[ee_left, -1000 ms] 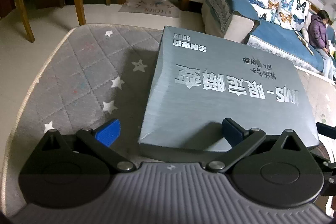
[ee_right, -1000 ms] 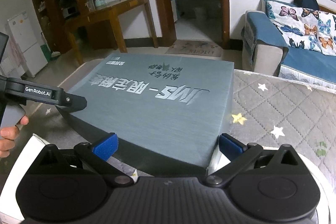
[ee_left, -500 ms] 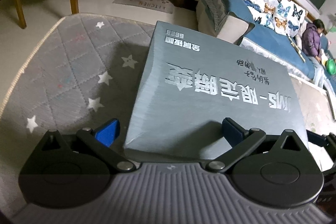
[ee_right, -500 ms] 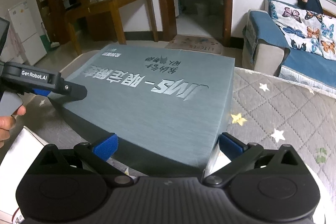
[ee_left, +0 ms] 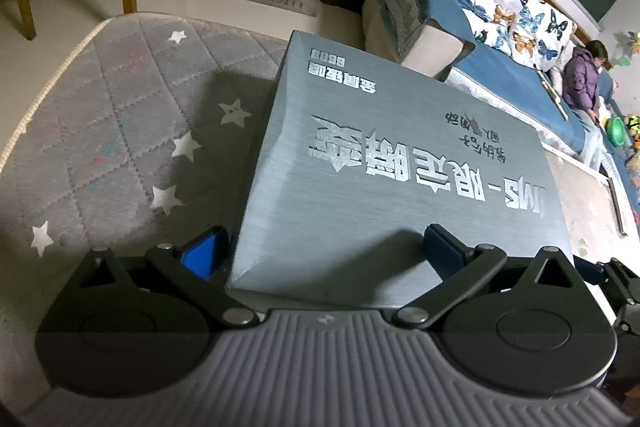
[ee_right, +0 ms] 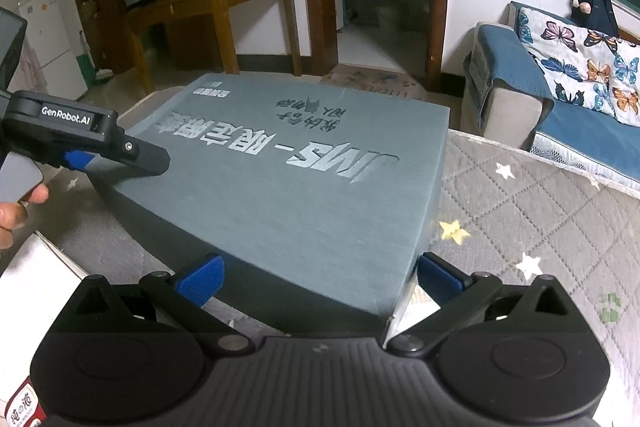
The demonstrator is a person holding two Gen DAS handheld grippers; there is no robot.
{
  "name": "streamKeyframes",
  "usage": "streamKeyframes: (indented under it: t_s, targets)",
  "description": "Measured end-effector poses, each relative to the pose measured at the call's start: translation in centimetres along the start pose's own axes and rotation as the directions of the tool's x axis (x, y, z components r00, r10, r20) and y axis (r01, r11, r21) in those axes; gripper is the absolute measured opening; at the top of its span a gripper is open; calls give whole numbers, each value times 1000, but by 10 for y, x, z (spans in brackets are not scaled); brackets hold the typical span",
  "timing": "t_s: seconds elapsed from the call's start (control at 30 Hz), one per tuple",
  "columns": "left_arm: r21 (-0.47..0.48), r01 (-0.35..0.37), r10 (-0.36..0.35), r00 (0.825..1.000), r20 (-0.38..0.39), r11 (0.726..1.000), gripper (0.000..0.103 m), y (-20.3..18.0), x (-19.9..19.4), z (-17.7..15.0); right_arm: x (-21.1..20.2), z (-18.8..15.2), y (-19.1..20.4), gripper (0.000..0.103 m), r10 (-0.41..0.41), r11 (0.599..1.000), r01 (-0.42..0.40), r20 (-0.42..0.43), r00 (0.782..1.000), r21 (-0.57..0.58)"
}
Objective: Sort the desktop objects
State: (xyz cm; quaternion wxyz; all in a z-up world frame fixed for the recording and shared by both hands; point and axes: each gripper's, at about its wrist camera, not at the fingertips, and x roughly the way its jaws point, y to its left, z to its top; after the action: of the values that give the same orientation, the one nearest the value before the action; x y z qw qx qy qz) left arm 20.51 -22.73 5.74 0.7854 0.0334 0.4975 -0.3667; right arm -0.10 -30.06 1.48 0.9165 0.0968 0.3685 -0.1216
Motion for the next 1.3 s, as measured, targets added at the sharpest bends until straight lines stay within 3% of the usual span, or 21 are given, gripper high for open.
streamKeyframes:
  t_s: [0.4, 0.97, 1.3]
  targets:
    - [-7, 49, -49, 998, -42, 999, 103, 7, 7, 9, 3, 0, -6, 103, 21, 1000, -21, -7, 1000, 5]
    - [22, 57, -58, 998, 10, 998, 103, -4, -9, 7, -6, 2, -6, 103, 10, 1000, -10, 34, 999, 6]
    - [32, 66, -66, 998, -10, 997, 103, -3, -4, 5, -6, 3, -8, 103, 7, 1000, -7, 24, 1000, -6]
